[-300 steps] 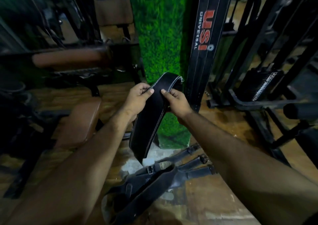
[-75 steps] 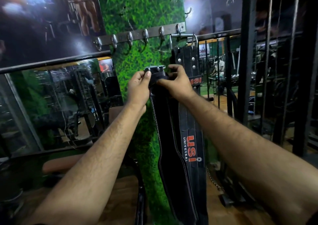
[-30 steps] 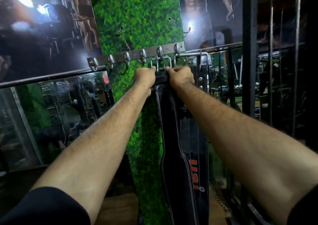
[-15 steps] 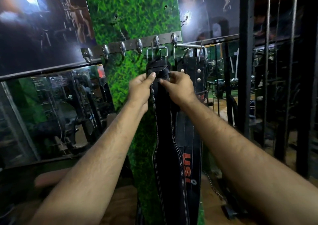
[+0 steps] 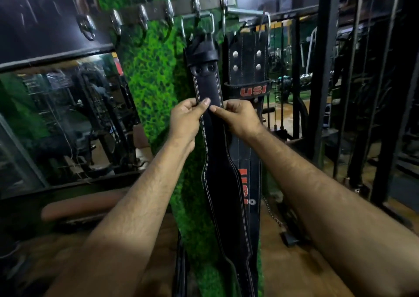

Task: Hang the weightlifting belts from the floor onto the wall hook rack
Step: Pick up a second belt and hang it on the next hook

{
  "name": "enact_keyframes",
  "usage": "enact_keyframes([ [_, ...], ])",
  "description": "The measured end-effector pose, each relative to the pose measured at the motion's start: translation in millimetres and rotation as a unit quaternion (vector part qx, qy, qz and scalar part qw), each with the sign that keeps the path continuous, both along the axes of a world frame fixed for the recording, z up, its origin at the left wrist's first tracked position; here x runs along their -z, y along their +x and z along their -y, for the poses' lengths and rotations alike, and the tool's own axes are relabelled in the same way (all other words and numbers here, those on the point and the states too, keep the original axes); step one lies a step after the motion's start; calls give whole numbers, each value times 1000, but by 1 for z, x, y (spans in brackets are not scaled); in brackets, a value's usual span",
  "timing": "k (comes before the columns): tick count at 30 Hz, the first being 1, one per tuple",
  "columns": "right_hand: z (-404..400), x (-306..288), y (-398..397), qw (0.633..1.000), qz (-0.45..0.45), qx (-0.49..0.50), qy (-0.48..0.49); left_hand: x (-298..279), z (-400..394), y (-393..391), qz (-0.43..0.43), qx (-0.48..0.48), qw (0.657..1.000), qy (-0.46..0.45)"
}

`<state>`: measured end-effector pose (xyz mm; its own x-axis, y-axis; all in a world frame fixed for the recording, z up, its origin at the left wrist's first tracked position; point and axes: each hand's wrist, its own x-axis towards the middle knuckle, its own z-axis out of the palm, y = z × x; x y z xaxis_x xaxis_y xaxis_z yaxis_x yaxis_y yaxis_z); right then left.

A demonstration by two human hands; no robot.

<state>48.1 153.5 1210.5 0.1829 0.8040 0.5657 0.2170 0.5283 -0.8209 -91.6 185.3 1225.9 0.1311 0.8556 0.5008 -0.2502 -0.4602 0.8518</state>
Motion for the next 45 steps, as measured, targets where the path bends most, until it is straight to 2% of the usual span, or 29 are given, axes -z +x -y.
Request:
enact_keyframes([
  [12,0,124,10,996,25,-38,-82,127,5,-13,-77,0,994,-80],
  [19,0,184,6,989,6,-79,-125,168,16,-30,-91,7,989,-120],
  [23,7,214,5,987,7,-69,-142,189,18,-31,-156,-35,979,-130],
  [29,19,263,7,980,22,-54,-189,248,25,-30,-205,-18,963,-172],
  [33,25,308,3,972,35,-50,-229,294,32,-32,-234,-1,953,-194],
  [37,29,344,-1,971,39,-37,-234,326,36,-37,-227,-15,950,-212],
  [41,26,368,-1,966,72,-53,-241,364,18,-47,-271,-15,936,-225],
  [45,31,406,-2,941,154,-42,-298,399,26,-55,-315,5,914,-254],
])
